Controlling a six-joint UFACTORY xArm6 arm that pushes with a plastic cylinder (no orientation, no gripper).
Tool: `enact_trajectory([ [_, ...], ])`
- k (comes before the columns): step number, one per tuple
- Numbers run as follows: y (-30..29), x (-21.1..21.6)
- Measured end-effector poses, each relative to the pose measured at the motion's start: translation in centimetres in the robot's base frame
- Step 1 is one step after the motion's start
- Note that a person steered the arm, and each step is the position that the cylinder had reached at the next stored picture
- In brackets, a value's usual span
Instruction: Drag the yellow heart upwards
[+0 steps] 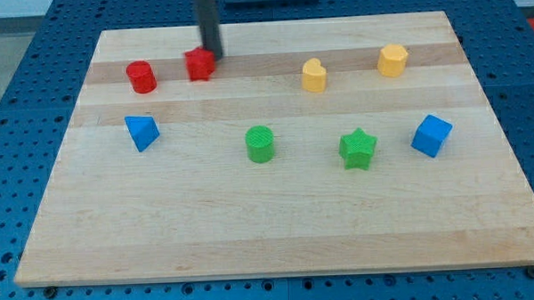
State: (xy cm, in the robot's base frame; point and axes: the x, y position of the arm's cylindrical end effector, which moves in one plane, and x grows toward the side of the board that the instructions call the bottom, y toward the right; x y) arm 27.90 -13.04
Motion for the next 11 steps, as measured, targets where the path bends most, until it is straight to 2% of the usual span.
enact_trajectory([
  [1,-5.6,1.2],
  [3,1.6,2.6],
  [5,3.6,8.7],
  [6,8.1,11.3],
  [7,15.2,11.8],
  [8,19.1,9.0],
  [9,18.8,2.9],
  [10,17.7,0.7],
  [11,19.2,3.4],
])
